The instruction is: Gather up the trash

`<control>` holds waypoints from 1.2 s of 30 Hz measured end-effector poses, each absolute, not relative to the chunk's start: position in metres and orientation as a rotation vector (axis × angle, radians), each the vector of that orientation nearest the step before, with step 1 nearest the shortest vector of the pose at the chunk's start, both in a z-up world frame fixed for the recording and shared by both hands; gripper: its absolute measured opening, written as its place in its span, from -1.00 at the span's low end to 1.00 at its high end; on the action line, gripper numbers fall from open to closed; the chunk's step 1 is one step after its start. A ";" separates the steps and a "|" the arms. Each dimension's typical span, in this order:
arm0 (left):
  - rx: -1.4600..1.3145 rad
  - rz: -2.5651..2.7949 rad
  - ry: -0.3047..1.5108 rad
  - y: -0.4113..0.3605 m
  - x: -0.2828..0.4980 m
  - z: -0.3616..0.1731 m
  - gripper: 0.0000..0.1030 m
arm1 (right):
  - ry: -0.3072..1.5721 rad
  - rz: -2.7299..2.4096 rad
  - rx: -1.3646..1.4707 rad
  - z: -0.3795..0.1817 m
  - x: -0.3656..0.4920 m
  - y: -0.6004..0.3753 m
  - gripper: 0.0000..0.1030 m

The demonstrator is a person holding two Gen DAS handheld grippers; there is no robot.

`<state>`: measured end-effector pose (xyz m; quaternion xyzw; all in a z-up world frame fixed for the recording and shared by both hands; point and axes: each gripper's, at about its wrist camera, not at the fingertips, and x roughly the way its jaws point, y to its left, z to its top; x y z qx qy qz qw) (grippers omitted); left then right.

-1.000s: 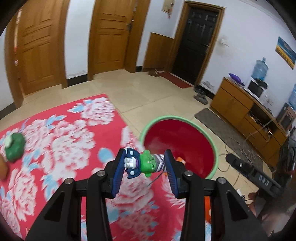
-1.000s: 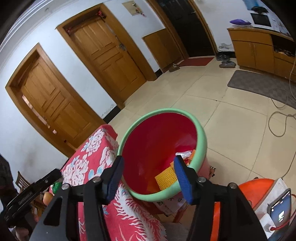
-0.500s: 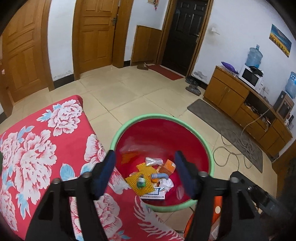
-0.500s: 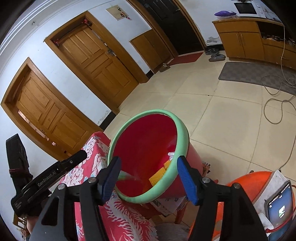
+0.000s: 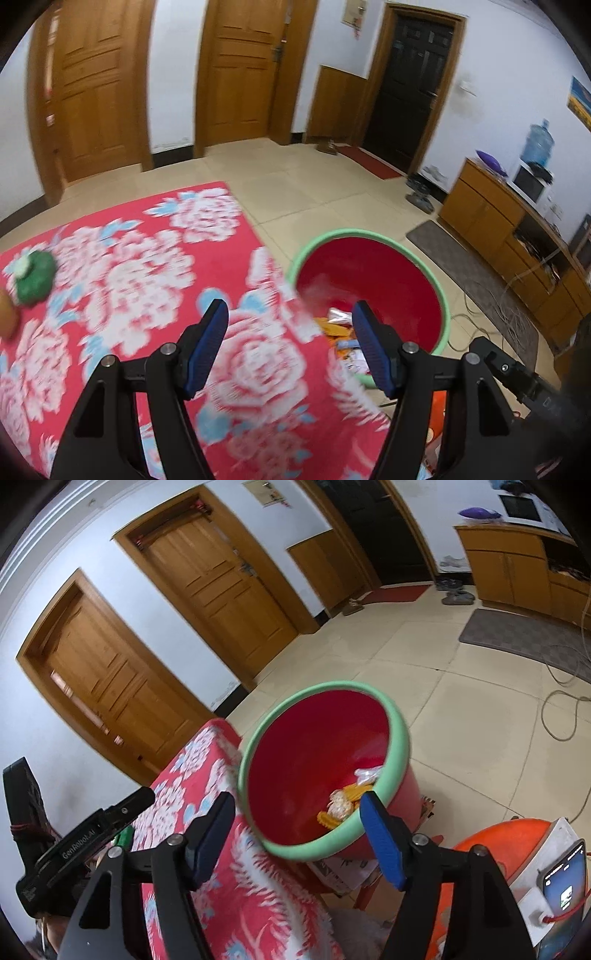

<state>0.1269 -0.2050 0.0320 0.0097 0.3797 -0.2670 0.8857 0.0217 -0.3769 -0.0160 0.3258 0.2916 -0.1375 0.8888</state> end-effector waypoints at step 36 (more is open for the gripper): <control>-0.062 -0.119 0.684 -0.018 0.025 0.052 0.83 | 0.642 -0.069 0.332 0.027 0.001 -0.203 0.99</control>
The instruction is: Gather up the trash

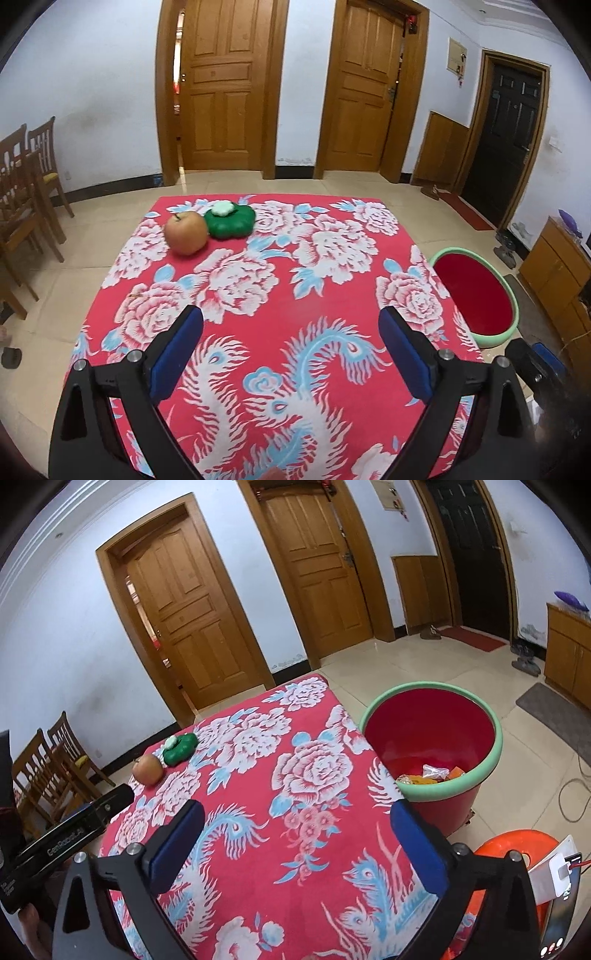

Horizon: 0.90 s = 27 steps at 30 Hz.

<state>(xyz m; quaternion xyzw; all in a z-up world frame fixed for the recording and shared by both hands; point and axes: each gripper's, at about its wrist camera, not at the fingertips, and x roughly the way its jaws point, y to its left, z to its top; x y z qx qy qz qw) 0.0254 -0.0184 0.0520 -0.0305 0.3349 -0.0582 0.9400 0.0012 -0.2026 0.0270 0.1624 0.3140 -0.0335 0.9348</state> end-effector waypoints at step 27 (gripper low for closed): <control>-0.027 -0.045 0.642 -0.009 0.016 0.051 0.83 | 0.644 -0.091 0.281 0.024 -0.004 -0.185 0.99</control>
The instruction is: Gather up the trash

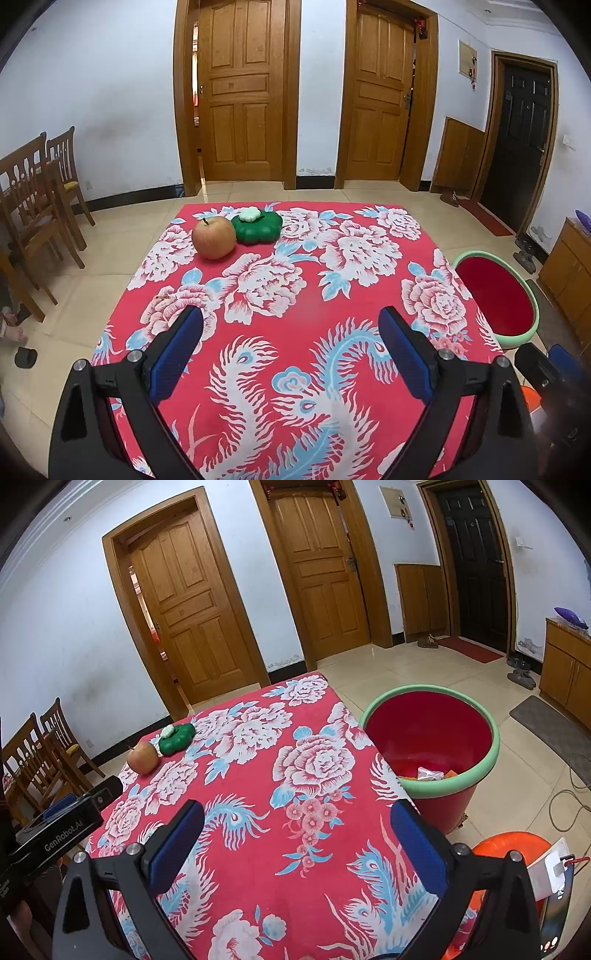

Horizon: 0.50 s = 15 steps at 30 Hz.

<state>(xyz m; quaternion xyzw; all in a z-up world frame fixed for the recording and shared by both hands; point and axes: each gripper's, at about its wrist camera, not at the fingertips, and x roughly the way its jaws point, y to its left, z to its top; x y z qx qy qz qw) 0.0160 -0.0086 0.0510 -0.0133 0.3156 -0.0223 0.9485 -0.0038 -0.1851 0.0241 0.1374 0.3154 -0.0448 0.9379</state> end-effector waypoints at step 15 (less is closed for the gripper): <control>-0.030 -0.047 0.652 -0.010 0.016 0.048 0.83 | 0.649 -0.097 0.288 0.023 -0.005 -0.188 0.99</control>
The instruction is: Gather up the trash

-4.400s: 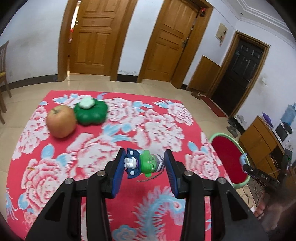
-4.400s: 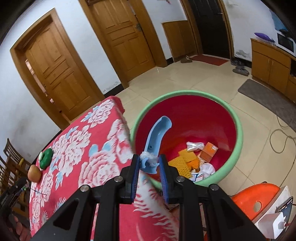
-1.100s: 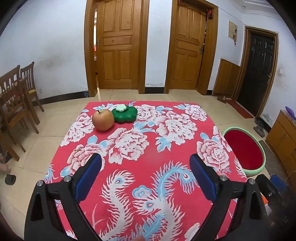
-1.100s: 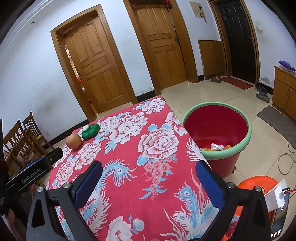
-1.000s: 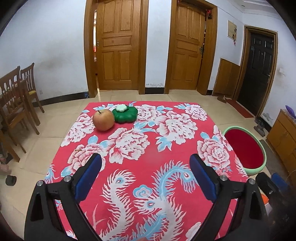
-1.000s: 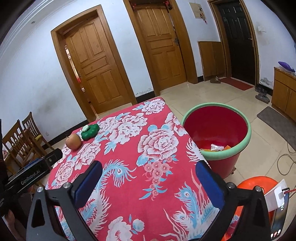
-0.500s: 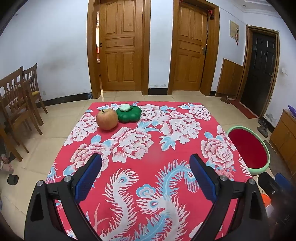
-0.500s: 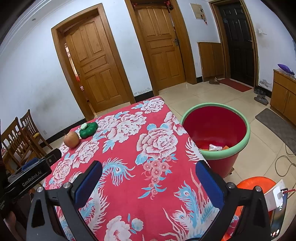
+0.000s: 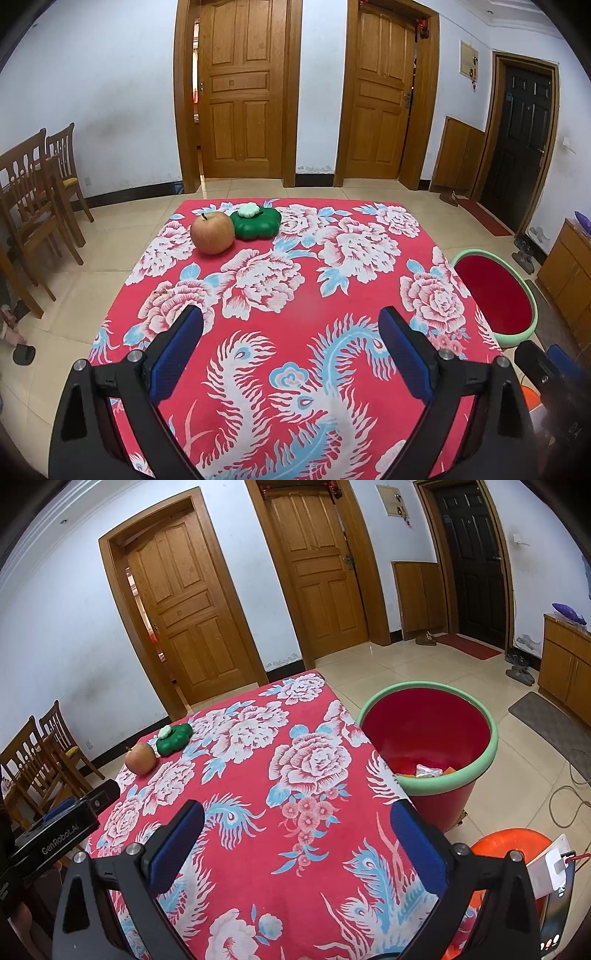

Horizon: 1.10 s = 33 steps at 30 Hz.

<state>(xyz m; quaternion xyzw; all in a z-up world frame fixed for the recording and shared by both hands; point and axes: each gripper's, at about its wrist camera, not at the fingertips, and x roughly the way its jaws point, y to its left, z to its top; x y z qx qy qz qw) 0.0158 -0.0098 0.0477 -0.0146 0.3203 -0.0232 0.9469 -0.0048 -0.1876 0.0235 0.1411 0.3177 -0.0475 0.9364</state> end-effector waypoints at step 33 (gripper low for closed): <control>-0.042 -0.053 0.661 -0.011 0.012 0.041 0.83 | 0.658 -0.090 0.302 0.021 -0.005 -0.189 0.99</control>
